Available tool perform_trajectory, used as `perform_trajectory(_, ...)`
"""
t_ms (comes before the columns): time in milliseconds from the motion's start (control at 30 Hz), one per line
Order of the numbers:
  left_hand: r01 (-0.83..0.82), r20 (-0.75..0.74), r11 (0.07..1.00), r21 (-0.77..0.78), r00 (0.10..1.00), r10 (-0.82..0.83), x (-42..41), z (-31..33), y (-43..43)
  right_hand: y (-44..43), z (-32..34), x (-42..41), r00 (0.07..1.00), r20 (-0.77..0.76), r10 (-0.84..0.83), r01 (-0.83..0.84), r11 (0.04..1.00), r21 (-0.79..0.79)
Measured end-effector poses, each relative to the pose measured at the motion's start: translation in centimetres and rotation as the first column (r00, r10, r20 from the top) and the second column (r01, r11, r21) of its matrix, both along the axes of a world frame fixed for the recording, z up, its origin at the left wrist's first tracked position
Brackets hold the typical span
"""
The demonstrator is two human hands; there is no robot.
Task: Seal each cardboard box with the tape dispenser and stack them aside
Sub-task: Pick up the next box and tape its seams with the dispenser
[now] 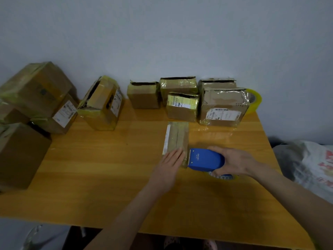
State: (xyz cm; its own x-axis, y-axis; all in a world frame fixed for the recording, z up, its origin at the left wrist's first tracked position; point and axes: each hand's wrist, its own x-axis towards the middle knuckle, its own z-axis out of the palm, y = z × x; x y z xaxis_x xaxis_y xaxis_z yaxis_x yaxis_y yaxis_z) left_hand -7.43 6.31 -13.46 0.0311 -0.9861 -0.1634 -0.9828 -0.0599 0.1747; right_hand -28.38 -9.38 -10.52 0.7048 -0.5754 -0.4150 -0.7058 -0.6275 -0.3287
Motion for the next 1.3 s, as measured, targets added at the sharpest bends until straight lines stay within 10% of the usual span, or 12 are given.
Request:
perform_trajectory(433, 0.052, 0.042, 0.999, 0.011, 0.998, -0.053, 0.5, 0.0, 0.3, -0.7, 0.3, -3.1, 0.993, 0.086, -0.084, 0.066, 0.979, 0.194)
perform_trajectory(967, 0.031, -0.041, 0.998, -0.048, 0.999, -0.033, 0.4, 0.3, 0.0, -0.6, 1.8, 3.7, 0.966, -0.242, 0.096, -0.110, 0.993, -0.045)
perform_trajectory(1300, 0.041, -0.079, 0.992, -0.120, 0.996, -0.050, 0.7, -0.3, 0.2, -2.5, 3.8, 4.3, 0.949, -0.299, -0.098, 0.100, 0.995, -0.010)
